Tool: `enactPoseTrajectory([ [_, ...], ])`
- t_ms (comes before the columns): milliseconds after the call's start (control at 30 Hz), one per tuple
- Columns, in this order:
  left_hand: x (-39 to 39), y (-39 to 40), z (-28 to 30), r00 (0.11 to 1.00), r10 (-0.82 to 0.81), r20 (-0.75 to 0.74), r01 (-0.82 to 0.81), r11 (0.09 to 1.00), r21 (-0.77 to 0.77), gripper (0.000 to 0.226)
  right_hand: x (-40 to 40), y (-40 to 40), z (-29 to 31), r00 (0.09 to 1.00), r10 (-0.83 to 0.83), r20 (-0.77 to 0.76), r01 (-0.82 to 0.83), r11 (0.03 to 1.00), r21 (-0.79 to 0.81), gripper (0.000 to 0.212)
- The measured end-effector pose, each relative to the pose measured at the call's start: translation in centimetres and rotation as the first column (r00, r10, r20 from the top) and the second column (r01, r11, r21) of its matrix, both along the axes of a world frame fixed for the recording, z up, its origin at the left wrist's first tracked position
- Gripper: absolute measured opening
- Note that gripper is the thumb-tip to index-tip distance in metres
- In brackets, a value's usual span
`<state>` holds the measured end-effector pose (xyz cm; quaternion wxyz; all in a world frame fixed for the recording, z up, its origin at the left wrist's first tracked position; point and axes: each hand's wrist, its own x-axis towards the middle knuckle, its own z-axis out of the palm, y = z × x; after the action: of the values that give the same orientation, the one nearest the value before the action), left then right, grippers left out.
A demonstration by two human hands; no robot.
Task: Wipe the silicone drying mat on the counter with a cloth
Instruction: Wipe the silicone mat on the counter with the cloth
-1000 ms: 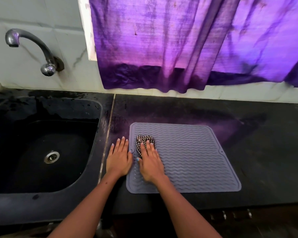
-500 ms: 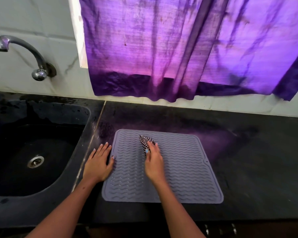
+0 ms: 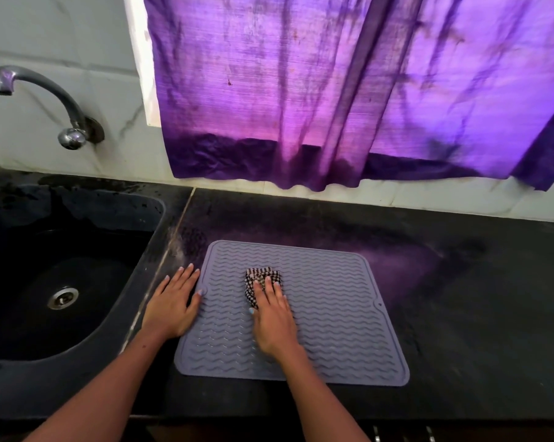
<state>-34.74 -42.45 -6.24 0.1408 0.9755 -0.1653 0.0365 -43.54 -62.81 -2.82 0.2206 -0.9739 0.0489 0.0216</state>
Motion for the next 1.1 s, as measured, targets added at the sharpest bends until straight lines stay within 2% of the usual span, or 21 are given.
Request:
enactPoseTrajectory([
  [67,0.1,0.1,0.0,1.0,0.003,-0.004,-0.004,1.0,-0.013,0.089,0.2,-0.1,0.0,0.997,-0.045,0.061,0.034,0.985,0.169,0.054],
  [133,0.2,0.1,-0.3,1.0,0.01,0.014,-0.01,1.0,-0.027,0.088,0.3,-0.6,0.6,0.976,-0.196,0.093,0.136,0.886,0.443,0.05],
  [200,0.3,0.1,-0.4,1.0,0.008,0.02,-0.007,0.999,-0.048,0.087,0.3,-1.6,1.2,0.931,-0.349,0.109,0.222,0.778,0.588,0.045],
  [267,0.3,0.1,-0.3,1.0,0.009,0.016,-0.009,0.999,-0.047,0.087,0.2,-2.8,1.6,0.887,-0.407,0.219,0.239,0.81,0.536,0.045],
  [367,0.4,0.2,-0.3,1.0,0.007,0.011,-0.006,0.999,-0.035,0.088,-0.6,-3.7,1.3,0.89,-0.339,0.304,0.232,0.912,0.337,0.046],
  [433,0.4,0.2,-0.4,1.0,0.007,0.02,-0.007,0.999,-0.032,0.088,-1.4,-3.8,0.5,0.956,-0.214,0.202,0.2,0.976,0.088,0.055],
  [467,0.4,0.2,-0.5,1.0,0.006,0.023,-0.006,1.0,-0.031,0.088,-1.8,-3.7,-0.1,0.972,-0.176,0.155,0.179,0.984,-0.003,0.073],
  [533,0.4,0.1,-0.5,1.0,0.006,0.022,-0.005,1.0,-0.024,0.088,-1.9,-3.8,-1.2,0.978,-0.171,0.117,0.178,0.983,-0.054,0.109],
  [567,0.4,0.1,-0.5,1.0,0.009,0.021,-0.008,1.0,-0.022,0.088,-1.9,-3.7,-1.3,0.978,-0.178,0.105,0.185,0.98,-0.068,0.113],
  [600,0.4,0.1,-0.4,1.0,0.011,0.02,-0.011,1.0,-0.022,0.088,-1.9,-3.7,-1.3,0.979,-0.185,0.088,0.192,0.979,-0.075,0.104],
  [667,0.3,0.2,-0.4,1.0,0.008,0.013,-0.007,1.0,-0.01,0.088,-1.8,-3.7,-0.8,0.983,-0.184,0.029,0.185,0.981,-0.051,0.06],
  [700,0.3,0.2,-0.4,1.0,0.007,0.011,-0.007,1.0,-0.007,0.088,-1.8,-3.8,-0.6,0.983,-0.182,0.023,0.183,0.983,-0.027,0.05],
  [767,0.4,0.2,-0.3,1.0,0.005,0.007,-0.005,1.0,-0.016,0.088,-1.9,-3.9,-0.6,0.976,-0.201,0.082,0.196,0.978,0.066,0.049],
  [833,0.4,0.1,-0.3,1.0,0.0,0.0,0.0,1.0,-0.024,0.089,-1.9,-4.0,-0.1,0.945,-0.292,0.146,0.25,0.934,0.255,0.047],
  [867,0.4,0.2,-0.3,1.0,0.0,-0.001,0.0,1.0,-0.028,0.089,-1.8,-4.1,0.4,0.915,-0.375,0.147,0.296,0.873,0.388,0.045],
  [933,0.5,0.2,-0.3,1.0,-0.001,0.001,0.001,0.999,-0.036,0.088,-1.6,-5.0,2.2,0.824,-0.564,0.054,0.398,0.643,0.655,0.042],
  [967,0.4,0.2,-0.3,1.0,-0.002,-0.001,0.002,0.999,-0.039,0.088,-1.5,-5.7,2.9,0.77,-0.638,0.016,0.432,0.539,0.724,0.041],
  [1000,0.4,0.2,-0.3,1.0,-0.001,0.0,0.001,0.999,-0.04,0.088,-1.7,-6.4,3.3,0.724,-0.689,0.018,0.459,0.502,0.733,0.041],
  [1033,0.4,0.2,-0.3,1.0,0.001,0.003,-0.001,0.999,-0.039,0.088,-2.0,-7.0,3.8,0.699,-0.713,0.053,0.478,0.522,0.706,0.042],
  [1100,0.3,0.1,-0.1,1.0,0.001,0.004,-0.001,0.999,-0.038,0.088,-2.5,-8.0,4.2,0.682,-0.712,0.166,0.503,0.621,0.601,0.046],
])
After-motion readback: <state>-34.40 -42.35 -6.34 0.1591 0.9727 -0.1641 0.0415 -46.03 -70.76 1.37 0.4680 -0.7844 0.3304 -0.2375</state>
